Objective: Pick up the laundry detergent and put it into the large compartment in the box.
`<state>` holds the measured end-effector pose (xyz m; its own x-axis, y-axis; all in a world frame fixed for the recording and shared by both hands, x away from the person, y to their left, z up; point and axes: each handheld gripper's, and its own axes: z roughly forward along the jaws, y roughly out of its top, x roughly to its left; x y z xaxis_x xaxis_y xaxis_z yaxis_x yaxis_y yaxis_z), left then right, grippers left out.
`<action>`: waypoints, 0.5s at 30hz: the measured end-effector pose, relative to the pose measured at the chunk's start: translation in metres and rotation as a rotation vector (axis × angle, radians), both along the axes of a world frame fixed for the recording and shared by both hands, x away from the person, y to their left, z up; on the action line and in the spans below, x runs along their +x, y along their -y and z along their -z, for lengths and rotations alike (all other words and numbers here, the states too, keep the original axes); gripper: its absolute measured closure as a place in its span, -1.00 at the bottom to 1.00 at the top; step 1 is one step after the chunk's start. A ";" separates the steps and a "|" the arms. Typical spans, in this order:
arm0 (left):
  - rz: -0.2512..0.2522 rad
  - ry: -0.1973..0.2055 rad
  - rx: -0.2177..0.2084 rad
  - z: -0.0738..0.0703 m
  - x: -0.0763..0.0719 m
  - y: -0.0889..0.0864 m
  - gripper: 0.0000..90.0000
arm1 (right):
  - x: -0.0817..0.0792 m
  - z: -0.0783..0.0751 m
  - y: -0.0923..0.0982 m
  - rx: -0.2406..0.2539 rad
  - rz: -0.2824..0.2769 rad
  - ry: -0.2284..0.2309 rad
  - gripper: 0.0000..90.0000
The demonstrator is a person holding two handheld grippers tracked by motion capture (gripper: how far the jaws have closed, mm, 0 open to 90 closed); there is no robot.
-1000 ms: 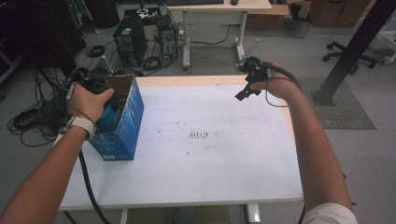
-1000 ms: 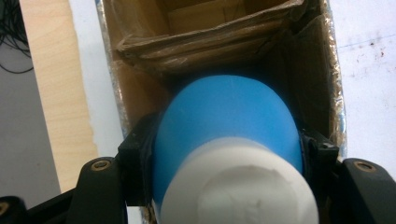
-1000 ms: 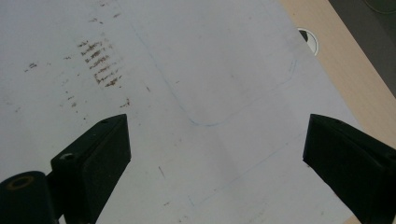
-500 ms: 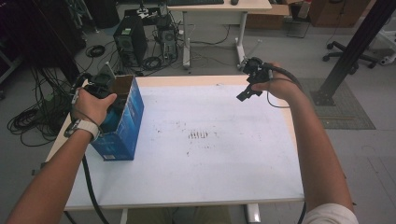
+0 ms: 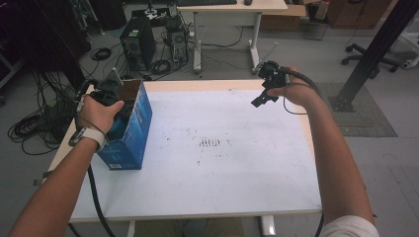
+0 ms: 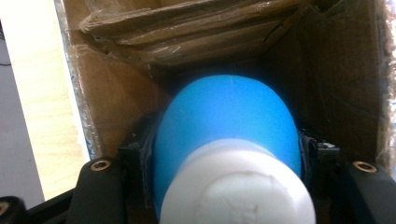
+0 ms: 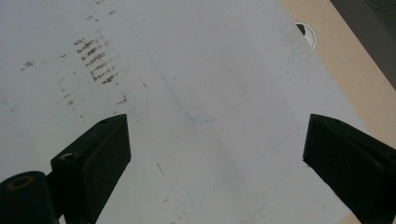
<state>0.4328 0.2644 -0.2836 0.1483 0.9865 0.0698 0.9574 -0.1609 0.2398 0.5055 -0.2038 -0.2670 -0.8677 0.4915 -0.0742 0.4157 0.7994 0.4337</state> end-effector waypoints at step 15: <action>-0.003 -0.003 -0.003 0.002 0.003 -0.003 -0.20 | 0.001 0.001 0.000 0.002 -0.002 -0.002 -0.83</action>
